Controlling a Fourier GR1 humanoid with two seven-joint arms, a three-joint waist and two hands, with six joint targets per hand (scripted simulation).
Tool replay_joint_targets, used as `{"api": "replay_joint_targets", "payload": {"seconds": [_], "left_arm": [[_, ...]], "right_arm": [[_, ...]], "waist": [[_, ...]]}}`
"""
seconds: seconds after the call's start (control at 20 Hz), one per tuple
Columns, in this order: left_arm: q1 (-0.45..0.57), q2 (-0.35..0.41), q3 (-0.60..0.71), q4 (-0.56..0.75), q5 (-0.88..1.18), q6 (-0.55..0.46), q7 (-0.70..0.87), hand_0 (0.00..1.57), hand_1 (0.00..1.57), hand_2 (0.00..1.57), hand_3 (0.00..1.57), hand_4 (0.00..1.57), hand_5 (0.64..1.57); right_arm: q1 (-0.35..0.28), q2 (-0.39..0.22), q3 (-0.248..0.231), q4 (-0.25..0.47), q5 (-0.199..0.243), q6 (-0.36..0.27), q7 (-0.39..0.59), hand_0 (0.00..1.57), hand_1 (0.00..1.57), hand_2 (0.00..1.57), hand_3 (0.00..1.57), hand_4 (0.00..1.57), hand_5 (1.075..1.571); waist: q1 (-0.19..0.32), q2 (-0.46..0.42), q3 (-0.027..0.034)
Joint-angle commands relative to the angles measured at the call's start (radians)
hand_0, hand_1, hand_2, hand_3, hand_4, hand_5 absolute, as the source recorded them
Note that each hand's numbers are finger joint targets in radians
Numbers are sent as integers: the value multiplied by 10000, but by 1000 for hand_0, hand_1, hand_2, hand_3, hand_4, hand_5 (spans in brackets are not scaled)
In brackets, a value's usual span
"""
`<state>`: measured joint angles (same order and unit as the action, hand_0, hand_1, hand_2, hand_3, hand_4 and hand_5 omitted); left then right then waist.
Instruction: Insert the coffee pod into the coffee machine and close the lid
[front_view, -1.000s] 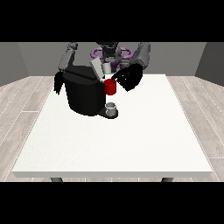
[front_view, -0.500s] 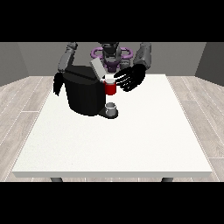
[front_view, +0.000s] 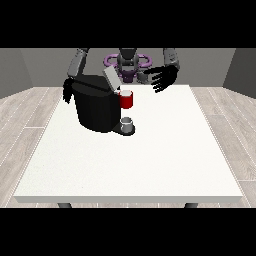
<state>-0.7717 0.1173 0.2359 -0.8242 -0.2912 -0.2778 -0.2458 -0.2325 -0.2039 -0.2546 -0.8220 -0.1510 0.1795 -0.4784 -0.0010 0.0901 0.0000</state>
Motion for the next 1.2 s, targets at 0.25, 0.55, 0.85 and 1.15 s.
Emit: {"api": "replay_joint_targets", "payload": {"seconds": [0.25, 0.55, 0.85, 1.15], "left_arm": [[3905, -733, -131, -263, 714, -844, -1212, 0, 0, 0, 0, 242, 1571], [5636, -187, 473, 161, 986, -741, -1621, 0, 0, 0, 0, 325, 1571], [6324, 289, 747, 214, 1310, -1211, -1544, 0, 0, 0, 0, 340, 1571], [6917, 57, 545, -267, 1354, -1066, -2296, 0, 0, 0, 0, 181, 1571]], "right_arm": [[2017, 718, 838, -533, 672, -156, -605, 0, 0, 0, 0, 0, 1571], [2460, 1634, 2862, -3221, 1677, -456, 1361, 0, 0, 0, 0, 0, 1571], [2194, 2024, 4507, -5253, 1663, -1294, 1974, 0, 0, 0, 0, 268, 1571], [2080, 2033, 5277, -7421, 2285, -2153, 2768, 0, 0, 0, 0, 200, 1571]], "waist": [[575, -2569, -4], [-718, -3875, -21], [-819, -4328, -12], [-838, -3874, -5]]}}
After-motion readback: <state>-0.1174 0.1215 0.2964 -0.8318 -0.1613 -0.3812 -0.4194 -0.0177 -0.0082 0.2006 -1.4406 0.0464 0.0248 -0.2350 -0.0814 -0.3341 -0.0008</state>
